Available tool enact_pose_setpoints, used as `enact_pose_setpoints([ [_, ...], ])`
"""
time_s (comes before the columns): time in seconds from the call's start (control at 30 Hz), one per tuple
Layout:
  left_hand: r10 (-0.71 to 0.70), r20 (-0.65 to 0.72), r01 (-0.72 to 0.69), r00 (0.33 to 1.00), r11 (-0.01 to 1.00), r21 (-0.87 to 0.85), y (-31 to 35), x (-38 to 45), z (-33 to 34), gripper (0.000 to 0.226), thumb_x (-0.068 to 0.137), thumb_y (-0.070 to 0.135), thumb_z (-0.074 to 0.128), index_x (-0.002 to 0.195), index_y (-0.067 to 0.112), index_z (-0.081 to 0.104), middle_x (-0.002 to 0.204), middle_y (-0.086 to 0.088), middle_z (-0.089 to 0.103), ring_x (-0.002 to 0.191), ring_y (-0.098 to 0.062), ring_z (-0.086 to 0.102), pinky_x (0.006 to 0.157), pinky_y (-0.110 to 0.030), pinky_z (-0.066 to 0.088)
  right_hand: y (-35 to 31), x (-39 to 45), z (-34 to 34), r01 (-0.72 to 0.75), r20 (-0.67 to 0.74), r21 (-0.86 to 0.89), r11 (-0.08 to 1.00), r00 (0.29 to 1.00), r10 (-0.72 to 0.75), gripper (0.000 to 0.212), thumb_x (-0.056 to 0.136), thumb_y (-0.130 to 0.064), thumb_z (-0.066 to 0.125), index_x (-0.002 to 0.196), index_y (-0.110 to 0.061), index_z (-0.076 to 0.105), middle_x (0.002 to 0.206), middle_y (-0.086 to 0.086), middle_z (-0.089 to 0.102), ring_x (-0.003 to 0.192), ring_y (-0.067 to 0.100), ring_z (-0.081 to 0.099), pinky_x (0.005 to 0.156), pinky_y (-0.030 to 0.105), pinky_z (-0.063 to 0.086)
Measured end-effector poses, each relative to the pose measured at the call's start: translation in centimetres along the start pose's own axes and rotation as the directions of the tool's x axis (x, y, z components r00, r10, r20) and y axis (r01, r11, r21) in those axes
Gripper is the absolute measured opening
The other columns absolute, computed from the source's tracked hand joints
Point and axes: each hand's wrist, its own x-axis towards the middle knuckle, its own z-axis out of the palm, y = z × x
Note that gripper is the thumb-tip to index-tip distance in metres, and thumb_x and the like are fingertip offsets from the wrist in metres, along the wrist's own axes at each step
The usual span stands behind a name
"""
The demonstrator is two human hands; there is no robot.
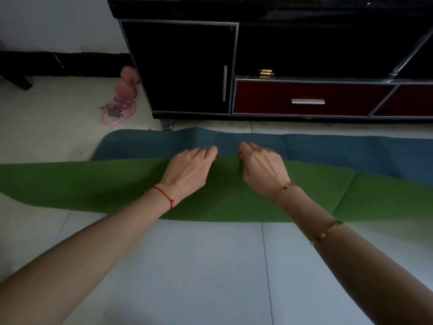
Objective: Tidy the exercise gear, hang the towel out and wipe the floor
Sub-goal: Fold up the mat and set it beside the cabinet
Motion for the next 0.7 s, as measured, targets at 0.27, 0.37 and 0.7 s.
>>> enact_pose_setpoints([
  [0.27, -0.051, -0.078, 0.065, 0.996, 0.979, 0.193, -3.8, 5.5, 3.5, 0.07, 0.081, -0.002, 0.055, 0.147, 0.007, 0.032, 0.141, -0.013, 0.049, 0.135, -0.03, 0.042, 0.119, -0.058, 0.016, 2.1, 8.7, 2.3, -0.006, -0.075, -0.153, 0.988, 0.997, -0.005, 0.029, 0.079, 0.0, 0.051, 0.107, -0.007, 0.053, 0.102, 0.011, 0.062, 0.095, 0.03, 0.055, 0.085, 0.04, 0.038],
  [0.37, -0.132, -0.061, 0.141, 0.989, 0.975, 0.172, -3.9, 5.0, 5.6, 0.088, 0.084, -0.004, 0.053, 0.156, 0.01, 0.005, 0.163, -0.013, 0.015, 0.151, -0.03, 0.008, 0.118, -0.061, 0.01, 2.9, 10.5, 3.8, -0.035, -0.09, -0.179, 0.983, 0.996, 0.019, 0.033, 0.081, 0.0, 0.05, 0.114, -0.007, 0.051, 0.105, 0.012, 0.061, 0.1, 0.032, 0.052, 0.094, 0.044, 0.038],
  [0.7, -0.072, 0.164, 0.08, 0.984, 0.996, -0.045, -3.2, -0.7, 13.1, 0.057, 0.103, 0.035, 0.032, 0.155, 0.014, 0.02, 0.164, -0.006, 0.015, 0.152, -0.023, 0.008, 0.119, -0.058, 0.015, 5.9, 7.9, 10.5, -0.013, 0.031, -0.039, 0.999, 0.999, 0.014, 0.055, 0.091, -0.017, 0.056, 0.143, -0.009, 0.038, 0.151, 0.009, 0.037, 0.143, 0.032, 0.024, 0.118, 0.047, 0.016],
])
